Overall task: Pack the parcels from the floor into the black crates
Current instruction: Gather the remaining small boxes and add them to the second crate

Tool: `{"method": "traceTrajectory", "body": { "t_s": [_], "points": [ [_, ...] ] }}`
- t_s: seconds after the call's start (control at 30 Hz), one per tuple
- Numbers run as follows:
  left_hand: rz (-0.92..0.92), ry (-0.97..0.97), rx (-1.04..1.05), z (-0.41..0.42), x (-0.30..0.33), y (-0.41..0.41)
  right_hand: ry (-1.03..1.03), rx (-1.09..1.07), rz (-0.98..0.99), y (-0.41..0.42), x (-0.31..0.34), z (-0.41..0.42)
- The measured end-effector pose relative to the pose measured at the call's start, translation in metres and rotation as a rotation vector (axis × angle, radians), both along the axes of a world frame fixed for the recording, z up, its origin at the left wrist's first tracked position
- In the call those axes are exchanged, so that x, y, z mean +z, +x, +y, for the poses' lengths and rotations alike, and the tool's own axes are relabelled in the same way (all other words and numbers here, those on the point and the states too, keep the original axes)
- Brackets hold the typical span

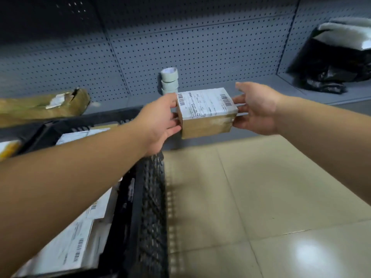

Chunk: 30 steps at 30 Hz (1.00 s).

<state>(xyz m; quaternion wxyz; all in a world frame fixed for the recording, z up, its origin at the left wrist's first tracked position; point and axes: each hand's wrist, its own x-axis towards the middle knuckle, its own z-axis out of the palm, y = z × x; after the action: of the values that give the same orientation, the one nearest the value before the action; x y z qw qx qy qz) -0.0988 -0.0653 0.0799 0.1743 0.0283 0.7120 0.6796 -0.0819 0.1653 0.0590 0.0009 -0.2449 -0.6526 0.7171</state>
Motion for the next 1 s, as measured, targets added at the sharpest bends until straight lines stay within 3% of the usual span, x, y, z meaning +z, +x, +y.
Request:
{"method": "traceTrajectory", "body": {
  "t_s": [0.4, 0.6, 1.0],
  "points": [
    [-0.010, -0.034, 0.162, -0.160, 0.009, -0.025, -0.030, 0.287, 0.132, -0.039, 0.008, -0.144],
    [-0.012, -0.033, 0.210, -0.207, 0.004, -0.023, -0.008, 0.351, 0.088, -0.053, -0.002, -0.196],
    [-0.287, 0.053, 0.310, -0.289, -0.056, 0.005, 0.219, 0.590, -0.081, -0.076, -0.038, -0.315]
  ]
}}
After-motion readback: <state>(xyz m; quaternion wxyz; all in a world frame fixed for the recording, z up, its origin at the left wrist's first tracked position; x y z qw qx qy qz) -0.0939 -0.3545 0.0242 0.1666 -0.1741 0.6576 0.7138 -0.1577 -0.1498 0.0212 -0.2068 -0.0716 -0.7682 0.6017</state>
